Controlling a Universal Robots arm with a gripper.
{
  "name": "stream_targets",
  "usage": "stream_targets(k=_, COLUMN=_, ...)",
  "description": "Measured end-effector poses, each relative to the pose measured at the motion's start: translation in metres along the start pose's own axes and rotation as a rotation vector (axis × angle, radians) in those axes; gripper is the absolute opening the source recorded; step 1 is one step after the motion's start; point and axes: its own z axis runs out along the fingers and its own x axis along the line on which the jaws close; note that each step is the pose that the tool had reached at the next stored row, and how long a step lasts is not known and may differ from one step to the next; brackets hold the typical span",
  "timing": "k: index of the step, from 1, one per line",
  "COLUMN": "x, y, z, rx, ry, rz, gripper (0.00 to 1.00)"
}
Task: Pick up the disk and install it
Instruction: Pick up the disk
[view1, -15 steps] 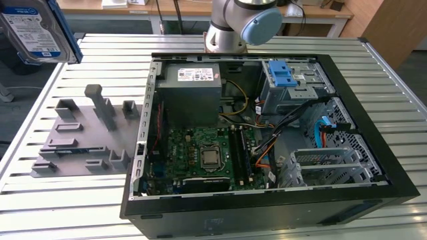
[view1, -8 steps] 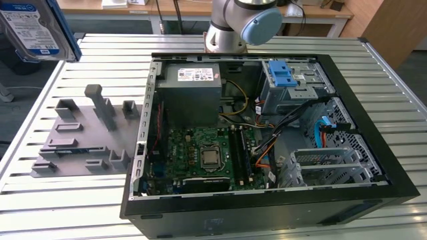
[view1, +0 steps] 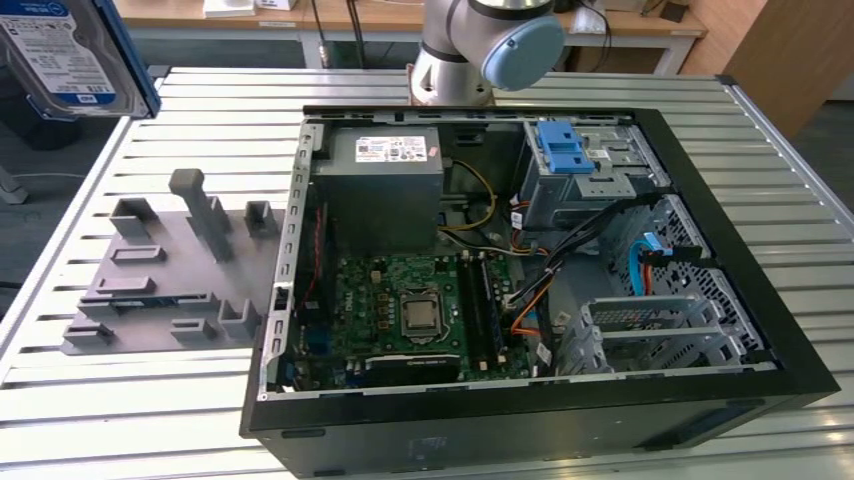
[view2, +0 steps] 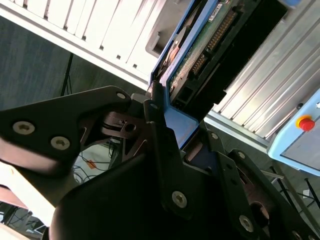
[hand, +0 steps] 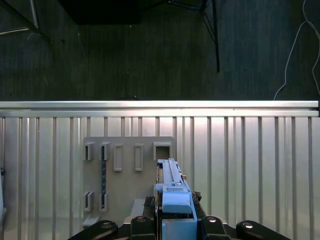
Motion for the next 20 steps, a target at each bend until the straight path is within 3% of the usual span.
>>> stream_targets(k=20, x=-0.0003, y=0.0002, z=-0.0210, rx=-0.0002, ry=0.0001, rz=0.000, gripper=0.36)
